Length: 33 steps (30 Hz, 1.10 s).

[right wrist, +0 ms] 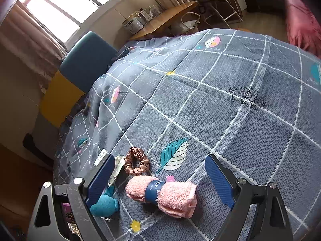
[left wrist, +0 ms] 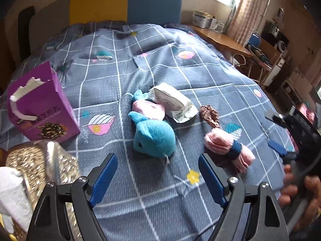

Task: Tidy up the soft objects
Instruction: 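Grasp the blue plush toy with the left tool while the right tool grasps the brown scrunchie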

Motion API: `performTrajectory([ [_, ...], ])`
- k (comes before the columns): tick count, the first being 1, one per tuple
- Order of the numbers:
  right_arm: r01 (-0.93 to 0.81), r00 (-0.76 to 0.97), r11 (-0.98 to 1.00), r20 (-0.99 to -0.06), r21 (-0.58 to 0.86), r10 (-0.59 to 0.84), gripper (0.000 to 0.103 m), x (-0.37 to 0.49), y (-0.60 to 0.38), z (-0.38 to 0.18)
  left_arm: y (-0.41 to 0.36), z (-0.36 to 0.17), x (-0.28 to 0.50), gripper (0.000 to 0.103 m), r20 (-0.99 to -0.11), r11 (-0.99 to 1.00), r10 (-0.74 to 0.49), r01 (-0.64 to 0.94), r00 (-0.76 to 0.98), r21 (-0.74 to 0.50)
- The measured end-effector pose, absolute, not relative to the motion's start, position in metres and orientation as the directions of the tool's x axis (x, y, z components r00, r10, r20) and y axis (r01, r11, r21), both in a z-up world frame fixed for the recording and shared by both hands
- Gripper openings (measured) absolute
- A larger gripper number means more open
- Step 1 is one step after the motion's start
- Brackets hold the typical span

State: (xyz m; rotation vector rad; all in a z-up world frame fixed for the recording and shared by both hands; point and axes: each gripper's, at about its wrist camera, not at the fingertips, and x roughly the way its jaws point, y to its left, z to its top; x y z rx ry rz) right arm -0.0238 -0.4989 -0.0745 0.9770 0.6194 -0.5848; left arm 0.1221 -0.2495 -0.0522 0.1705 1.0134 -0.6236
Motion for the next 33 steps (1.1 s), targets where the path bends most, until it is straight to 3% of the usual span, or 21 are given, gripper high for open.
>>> performTrajectory([
  [13,0.662,0.684,0.483,-0.725,0.573,-0.078,0.092,-0.007,-0.49,-0.084,-0.296,-0.112,0.175,0.087,-0.898,0.847,-0.328,0.511,0.292,-0.144],
  [15,0.662,0.679,0.492,-0.731,0.565,-0.074,0.092,-0.006,-0.488,-0.085,-0.295,-0.126,0.178,0.064,-0.919,0.856,-0.302,0.498,0.256,-0.142],
  [16,0.663,0.675,0.498,-0.734,0.56,-0.075,0.092,-0.005,-0.488,-0.085,-0.292,-0.128,0.178,0.064,-0.918,0.856,-0.307,0.494,0.253,-0.15],
  [21,0.67,0.647,0.542,-0.757,0.507,-0.091,0.092,0.002,-0.482,-0.087,-0.285,-0.117,0.169,0.057,-0.896,0.844,-0.329,0.517,0.296,-0.139],
  [33,0.578,0.499,0.769,-0.864,0.275,-0.066,0.09,0.08,-0.465,-0.104,-0.28,-0.022,0.17,0.057,-0.825,0.799,-0.424,0.583,0.374,-0.146],
])
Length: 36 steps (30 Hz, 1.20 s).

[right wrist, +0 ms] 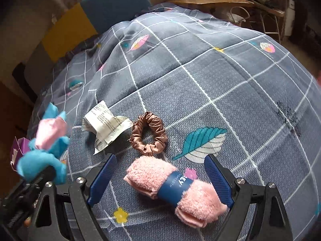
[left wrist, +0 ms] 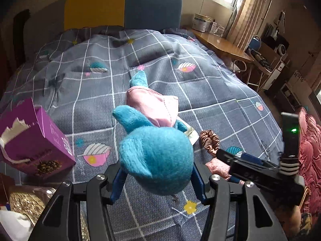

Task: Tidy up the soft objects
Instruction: 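Grasp the blue plush toy with the left tool while the right tool grasps the brown scrunchie, then carry the blue plush toy over the gold tray and lower it with the left tool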

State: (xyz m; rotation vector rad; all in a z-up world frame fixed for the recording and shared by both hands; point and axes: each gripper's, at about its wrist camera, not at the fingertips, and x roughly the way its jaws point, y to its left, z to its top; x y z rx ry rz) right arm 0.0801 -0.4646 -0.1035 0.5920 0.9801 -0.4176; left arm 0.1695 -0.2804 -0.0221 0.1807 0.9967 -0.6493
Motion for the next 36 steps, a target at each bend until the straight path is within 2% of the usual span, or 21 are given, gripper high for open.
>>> performTrajectory([
  [5,0.554,0.452,0.811,-0.886,0.187,-0.105,0.09,0.11,-0.469,-0.119,-0.28,0.008,0.207,0.057,-0.822,0.809,-0.434,0.562,0.369,-0.175],
  [8,0.529,0.451,0.833,-0.885,0.16,-0.117,0.088,0.118,-0.469,-0.123,-0.27,0.03,0.24,0.057,-0.805,0.838,-0.417,0.52,0.422,-0.162],
  [15,0.462,0.454,0.881,-0.881,0.103,-0.135,0.072,0.128,-0.461,-0.14,-0.18,0.067,0.317,0.058,-0.773,0.94,-0.308,0.304,0.555,-0.156],
  [20,0.457,0.462,0.887,-0.87,0.065,-0.174,0.051,0.129,-0.462,-0.14,-0.077,0.063,0.351,0.058,-0.777,0.986,-0.164,0.099,0.608,-0.132],
  [22,0.466,0.445,0.884,-0.871,0.027,-0.208,0.035,0.129,-0.463,-0.14,-0.031,0.058,0.355,0.058,-0.78,0.99,-0.121,0.021,0.614,-0.137],
  [24,0.468,0.439,0.883,-0.872,0.019,-0.215,0.029,0.128,-0.464,-0.14,0.007,0.053,0.349,0.058,-0.777,0.989,-0.092,-0.034,0.623,-0.144],
  [30,0.473,0.44,0.881,-0.873,0.027,-0.21,0.029,0.126,-0.463,-0.141,0.091,0.031,0.297,0.058,-0.769,0.982,-0.043,-0.114,0.638,-0.15],
  [36,0.458,0.432,0.889,-0.865,-0.033,-0.254,0.029,0.128,-0.455,-0.142,0.127,-0.001,0.237,0.058,-0.779,0.975,-0.055,-0.136,0.624,-0.178],
])
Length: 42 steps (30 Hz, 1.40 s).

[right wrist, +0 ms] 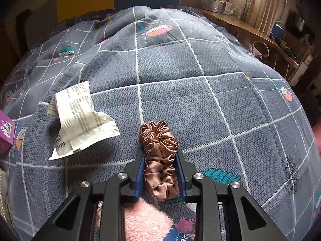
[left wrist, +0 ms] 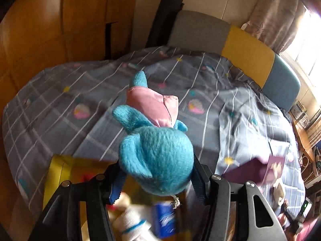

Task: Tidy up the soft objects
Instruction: 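Carry the blue plush toy over the gold tray and lower it with the left tool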

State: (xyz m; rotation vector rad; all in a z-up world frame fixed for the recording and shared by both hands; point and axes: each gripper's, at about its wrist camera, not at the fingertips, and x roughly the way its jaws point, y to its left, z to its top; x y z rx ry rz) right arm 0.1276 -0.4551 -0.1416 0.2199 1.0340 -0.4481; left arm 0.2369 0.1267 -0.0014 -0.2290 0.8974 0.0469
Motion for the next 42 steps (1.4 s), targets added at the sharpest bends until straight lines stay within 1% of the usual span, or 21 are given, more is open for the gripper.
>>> performTrajectory([
  [5,0.455,0.436,0.89,-0.86,-0.042,-0.263,0.029,0.127,-0.454,-0.141,0.136,-0.02,0.196,0.058,-0.781,0.972,-0.063,-0.139,0.621,-0.189],
  [11,0.445,0.443,0.894,-0.853,-0.057,-0.275,0.029,0.124,-0.45,-0.141,0.133,-0.024,0.153,0.058,-0.753,0.984,-0.022,-0.118,0.658,-0.131],
  [15,0.424,0.453,0.9,-0.837,-0.1,-0.306,0.029,0.123,-0.444,-0.142,0.129,-0.023,0.129,0.058,-0.734,0.991,-0.006,-0.095,0.679,-0.095],
  [32,0.414,0.462,0.901,-0.824,-0.126,-0.328,0.028,0.123,-0.441,-0.142,0.116,-0.016,0.08,0.058,-0.7,0.998,-0.005,-0.041,0.714,-0.049],
  [36,0.422,0.467,0.901,-0.827,-0.103,-0.313,0.029,0.121,-0.444,-0.142,0.115,-0.017,0.073,0.058,-0.697,0.999,0.004,-0.033,0.717,-0.028],
  [39,0.431,0.469,0.899,-0.833,-0.074,-0.293,0.029,0.121,-0.448,-0.142,0.117,-0.019,0.07,0.058,-0.704,0.999,-0.001,-0.032,0.71,-0.033],
  [42,0.425,0.465,0.9,-0.831,-0.093,-0.306,0.029,0.122,-0.446,-0.142,0.119,-0.021,0.067,0.058,-0.711,0.999,0.001,-0.029,0.703,-0.027],
])
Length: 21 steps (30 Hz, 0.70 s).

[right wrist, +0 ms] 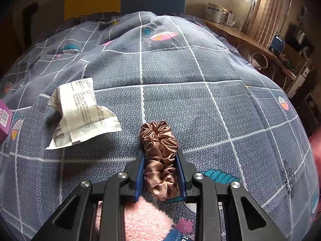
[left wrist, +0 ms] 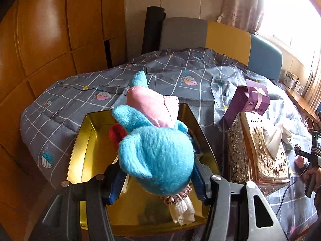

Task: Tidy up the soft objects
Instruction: 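Carry the blue plush toy over the gold tray and lower it with the left tool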

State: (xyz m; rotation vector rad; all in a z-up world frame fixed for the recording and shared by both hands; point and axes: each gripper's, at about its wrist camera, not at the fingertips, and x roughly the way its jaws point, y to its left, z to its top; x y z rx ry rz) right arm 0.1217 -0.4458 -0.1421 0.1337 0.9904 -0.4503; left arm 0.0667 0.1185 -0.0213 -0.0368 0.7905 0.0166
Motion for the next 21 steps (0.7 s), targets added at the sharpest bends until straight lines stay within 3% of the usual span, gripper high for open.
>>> performTrajectory([
  [7,0.41,0.462,0.902,-0.821,-0.138,-0.336,0.027,0.122,-0.441,-0.143,0.142,-0.032,0.056,0.058,-0.747,0.997,-0.005,-0.049,0.665,-0.051],
  [16,0.412,0.461,0.901,-0.823,-0.133,-0.332,0.027,0.122,-0.441,-0.142,0.222,-0.043,0.027,0.058,-0.785,0.955,0.063,-0.265,0.616,-0.131],
  [21,0.408,0.459,0.901,-0.821,-0.145,-0.34,0.027,0.122,-0.439,-0.142,0.211,-0.052,0.028,0.058,-0.79,0.968,-0.005,-0.195,0.614,-0.158],
])
